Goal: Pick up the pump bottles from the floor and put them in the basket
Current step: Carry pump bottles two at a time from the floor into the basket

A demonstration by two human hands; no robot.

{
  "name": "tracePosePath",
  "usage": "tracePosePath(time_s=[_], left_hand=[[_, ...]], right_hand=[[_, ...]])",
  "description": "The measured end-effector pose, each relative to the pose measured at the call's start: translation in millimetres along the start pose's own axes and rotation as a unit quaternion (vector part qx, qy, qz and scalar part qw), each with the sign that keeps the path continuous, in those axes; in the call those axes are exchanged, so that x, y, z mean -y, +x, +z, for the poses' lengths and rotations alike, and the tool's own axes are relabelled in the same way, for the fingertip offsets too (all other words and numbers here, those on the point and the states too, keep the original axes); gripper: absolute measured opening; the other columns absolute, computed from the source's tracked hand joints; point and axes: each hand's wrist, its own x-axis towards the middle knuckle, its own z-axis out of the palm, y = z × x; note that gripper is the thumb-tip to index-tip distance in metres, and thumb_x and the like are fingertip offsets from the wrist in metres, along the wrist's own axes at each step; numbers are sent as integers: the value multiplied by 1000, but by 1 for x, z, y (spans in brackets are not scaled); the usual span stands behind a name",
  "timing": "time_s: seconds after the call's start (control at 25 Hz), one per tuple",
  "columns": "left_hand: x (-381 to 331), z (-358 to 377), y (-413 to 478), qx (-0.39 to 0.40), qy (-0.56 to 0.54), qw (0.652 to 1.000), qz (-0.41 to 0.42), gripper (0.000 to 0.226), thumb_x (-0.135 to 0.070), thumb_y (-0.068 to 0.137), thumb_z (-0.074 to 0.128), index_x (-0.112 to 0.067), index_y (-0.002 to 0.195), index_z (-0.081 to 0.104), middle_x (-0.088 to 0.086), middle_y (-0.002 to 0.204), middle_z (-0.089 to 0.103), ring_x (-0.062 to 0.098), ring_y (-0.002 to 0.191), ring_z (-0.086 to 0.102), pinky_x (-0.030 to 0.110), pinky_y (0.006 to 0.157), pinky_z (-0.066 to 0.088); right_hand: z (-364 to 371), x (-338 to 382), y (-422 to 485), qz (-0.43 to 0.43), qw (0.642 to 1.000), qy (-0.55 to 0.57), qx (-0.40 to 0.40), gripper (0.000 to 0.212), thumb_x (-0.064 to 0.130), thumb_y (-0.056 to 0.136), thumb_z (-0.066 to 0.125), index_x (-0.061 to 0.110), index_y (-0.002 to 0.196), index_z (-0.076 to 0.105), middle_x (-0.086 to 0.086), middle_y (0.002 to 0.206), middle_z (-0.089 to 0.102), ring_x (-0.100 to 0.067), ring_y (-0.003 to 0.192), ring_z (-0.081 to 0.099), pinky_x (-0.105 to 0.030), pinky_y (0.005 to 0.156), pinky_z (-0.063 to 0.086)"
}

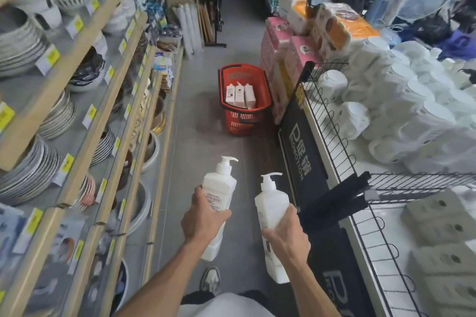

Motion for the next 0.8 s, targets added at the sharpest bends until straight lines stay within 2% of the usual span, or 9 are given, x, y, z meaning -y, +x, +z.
tracePosePath(time_s=[0.2,0.52,0.8], left_hand=[[-13,-15,61,11,11,1000,0,71,-46,62,77,-26,113,32,-5,106,56,29,79,58,35,69,47],[-49,-18,150,8,-9,1000,-13,69,-45,61,78,-28,109,32,-6,101,55,27,77,58,34,68,45],[-91,-22,239,-25,-25,998,-43,68,-48,57,77,-29,106,33,-8,92,57,25,75,61,38,70,52]], right_hand=[[7,47,41,1,1000,2,-8,74,50,67,75,28,122,31,7,103,56,-22,81,62,-33,66,45],[9,105,129,-7,1000,3,-3,76,45,66,77,26,125,32,7,105,55,-21,82,60,-33,68,43],[4,161,225,-29,999,2,22,69,47,65,74,31,113,28,9,100,56,-21,78,61,-35,67,44]])
